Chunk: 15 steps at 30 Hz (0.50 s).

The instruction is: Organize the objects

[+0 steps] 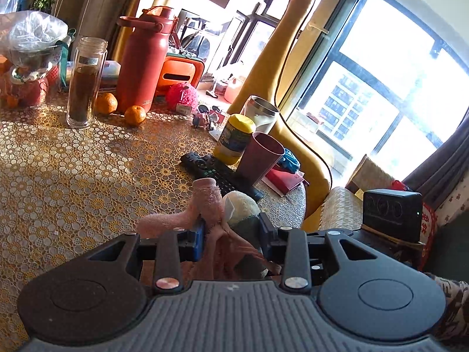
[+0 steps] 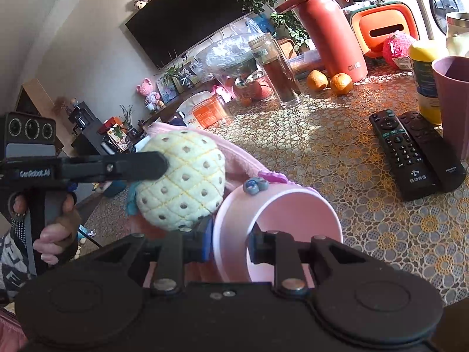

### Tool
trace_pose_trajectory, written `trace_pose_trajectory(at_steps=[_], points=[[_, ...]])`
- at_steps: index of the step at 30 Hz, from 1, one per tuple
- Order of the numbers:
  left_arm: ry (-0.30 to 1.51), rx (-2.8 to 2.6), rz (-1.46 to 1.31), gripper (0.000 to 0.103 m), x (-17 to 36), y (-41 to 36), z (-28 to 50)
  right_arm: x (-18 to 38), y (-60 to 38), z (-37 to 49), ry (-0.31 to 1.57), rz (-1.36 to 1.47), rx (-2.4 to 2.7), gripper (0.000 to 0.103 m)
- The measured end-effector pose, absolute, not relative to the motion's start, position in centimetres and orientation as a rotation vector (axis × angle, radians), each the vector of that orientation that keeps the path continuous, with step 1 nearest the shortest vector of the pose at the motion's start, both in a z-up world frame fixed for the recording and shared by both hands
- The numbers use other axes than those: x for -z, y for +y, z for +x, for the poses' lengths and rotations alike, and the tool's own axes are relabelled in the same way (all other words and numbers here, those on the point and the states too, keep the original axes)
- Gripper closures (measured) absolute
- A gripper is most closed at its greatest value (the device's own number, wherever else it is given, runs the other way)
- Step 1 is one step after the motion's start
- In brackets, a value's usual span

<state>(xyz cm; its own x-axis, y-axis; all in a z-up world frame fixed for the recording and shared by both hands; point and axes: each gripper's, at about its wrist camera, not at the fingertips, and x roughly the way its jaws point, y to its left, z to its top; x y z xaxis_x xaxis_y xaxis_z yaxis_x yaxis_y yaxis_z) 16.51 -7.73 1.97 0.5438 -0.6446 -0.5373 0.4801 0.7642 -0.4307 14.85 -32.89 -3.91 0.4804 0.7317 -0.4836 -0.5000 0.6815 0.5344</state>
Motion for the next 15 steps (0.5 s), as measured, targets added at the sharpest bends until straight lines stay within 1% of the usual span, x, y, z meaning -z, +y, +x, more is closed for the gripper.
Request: trace_pose_trajectory(at_steps=[5, 15], points=[[0.745, 0.641, -0.256, 0.068, -0.9, -7.3, 17.3, 3.9, -33.0, 14.7, 0.742, 0.335, -0.781, 0.080], [0.805, 0.539, -0.165, 0.068, 1.9, -7.3, 18.1, 4.0, -33.3, 14.8, 0.735, 0.347, -0.785, 0.080]])
